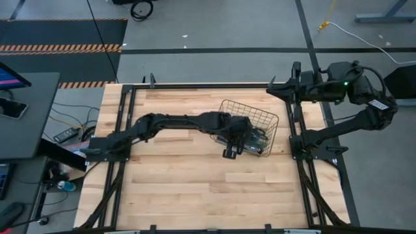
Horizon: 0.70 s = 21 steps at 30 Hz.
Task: Pick and place USB-C Cables
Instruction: Put the black green charger cable into the wire basket
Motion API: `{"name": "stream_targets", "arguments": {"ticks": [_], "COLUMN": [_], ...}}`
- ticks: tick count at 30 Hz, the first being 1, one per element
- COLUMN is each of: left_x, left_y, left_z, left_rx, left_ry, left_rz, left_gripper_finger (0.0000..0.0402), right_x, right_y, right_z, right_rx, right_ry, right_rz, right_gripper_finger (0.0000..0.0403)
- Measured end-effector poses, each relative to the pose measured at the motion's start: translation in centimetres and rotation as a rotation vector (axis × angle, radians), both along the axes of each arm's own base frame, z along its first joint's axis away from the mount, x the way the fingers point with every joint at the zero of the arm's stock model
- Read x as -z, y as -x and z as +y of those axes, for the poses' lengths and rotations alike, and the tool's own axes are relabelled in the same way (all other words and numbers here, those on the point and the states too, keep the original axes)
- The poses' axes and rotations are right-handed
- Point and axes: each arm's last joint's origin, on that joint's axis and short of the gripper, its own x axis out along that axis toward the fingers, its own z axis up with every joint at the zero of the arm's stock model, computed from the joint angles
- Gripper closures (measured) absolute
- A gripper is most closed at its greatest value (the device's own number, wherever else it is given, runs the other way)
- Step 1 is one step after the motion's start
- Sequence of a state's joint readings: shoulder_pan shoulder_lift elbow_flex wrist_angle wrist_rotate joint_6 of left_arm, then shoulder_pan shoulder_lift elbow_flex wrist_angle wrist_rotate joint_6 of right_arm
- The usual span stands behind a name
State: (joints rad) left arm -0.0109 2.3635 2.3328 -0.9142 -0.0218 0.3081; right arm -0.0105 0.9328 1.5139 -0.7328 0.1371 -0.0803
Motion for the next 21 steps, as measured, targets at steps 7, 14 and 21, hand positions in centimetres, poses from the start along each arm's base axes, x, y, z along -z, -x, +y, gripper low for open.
{"name": "stream_targets", "arguments": {"ticks": [7, 14, 21], "left_x": [3.3, 4.0, 4.3], "left_y": [-0.8, -0.7, 0.0], "left_z": [-1.0, -1.1, -2.2], "left_rx": [0.034, 0.031, 0.013], "left_ry": [-0.013, -0.013, -0.003], "left_rz": [0.082, 0.114, 0.188], "left_gripper_finger": [0.0383, 0.0383, 0.0383], "right_x": [0.2, 0.3, 0.3], "right_y": [-0.7, -0.9, -0.9], "right_z": [0.0, 0.0, 0.0], "right_rx": [0.003, 0.004, -0.003], "right_ry": [-0.021, -0.029, -0.034], "right_rz": [0.016, 0.023, 0.024], "right_gripper_finger": [0.0399, 0.0399, 0.0399]}}
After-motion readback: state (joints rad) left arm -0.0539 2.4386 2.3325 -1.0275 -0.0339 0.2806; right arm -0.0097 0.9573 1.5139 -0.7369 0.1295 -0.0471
